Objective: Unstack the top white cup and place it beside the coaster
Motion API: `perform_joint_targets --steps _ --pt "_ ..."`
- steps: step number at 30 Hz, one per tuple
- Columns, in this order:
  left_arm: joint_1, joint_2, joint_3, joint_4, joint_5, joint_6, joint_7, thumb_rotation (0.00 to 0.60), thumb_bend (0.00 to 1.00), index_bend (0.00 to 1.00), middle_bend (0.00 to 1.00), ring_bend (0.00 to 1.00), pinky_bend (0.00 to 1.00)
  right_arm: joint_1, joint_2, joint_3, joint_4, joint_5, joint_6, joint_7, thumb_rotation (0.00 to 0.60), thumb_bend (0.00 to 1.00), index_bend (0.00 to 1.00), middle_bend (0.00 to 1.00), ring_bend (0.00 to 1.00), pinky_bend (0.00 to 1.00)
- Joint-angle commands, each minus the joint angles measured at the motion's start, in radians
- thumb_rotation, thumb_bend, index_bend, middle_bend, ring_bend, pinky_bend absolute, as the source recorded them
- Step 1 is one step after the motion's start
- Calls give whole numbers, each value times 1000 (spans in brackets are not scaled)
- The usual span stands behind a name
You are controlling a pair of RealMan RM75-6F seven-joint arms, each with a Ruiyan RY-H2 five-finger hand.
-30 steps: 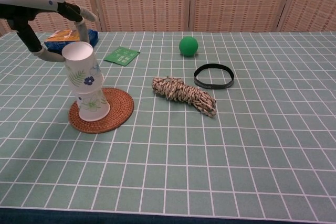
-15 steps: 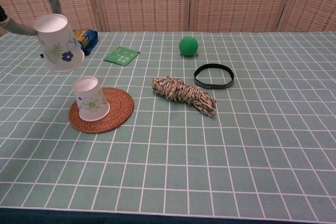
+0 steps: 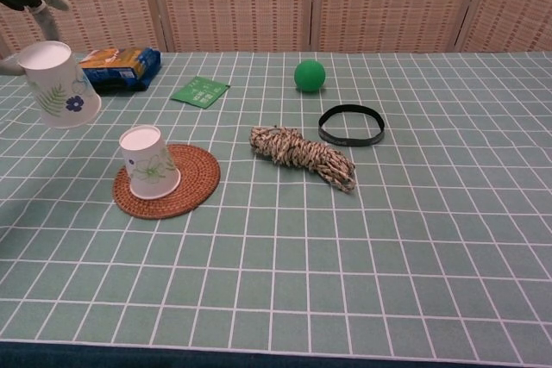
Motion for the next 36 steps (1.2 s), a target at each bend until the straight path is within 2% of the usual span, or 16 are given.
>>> perform_joint_targets --steps 1,9,36 --pt "57 -32 4 80 89 -9 -106 600 324 413 0 0 0 3 -5 0 -1 9 -9 -12 600 364 0 0 0 0" --pt "140 -81 7 199 231 26 -315 600 325 414 0 0 0 14 -16 -3 -2 20 -35 -38 600 364 0 0 0 0" --pt "183 -306 44 576 397 -19 -619 600 325 421 0 0 0 38 -42 -3 7 61 -85 -98 600 364 0 0 0 0"
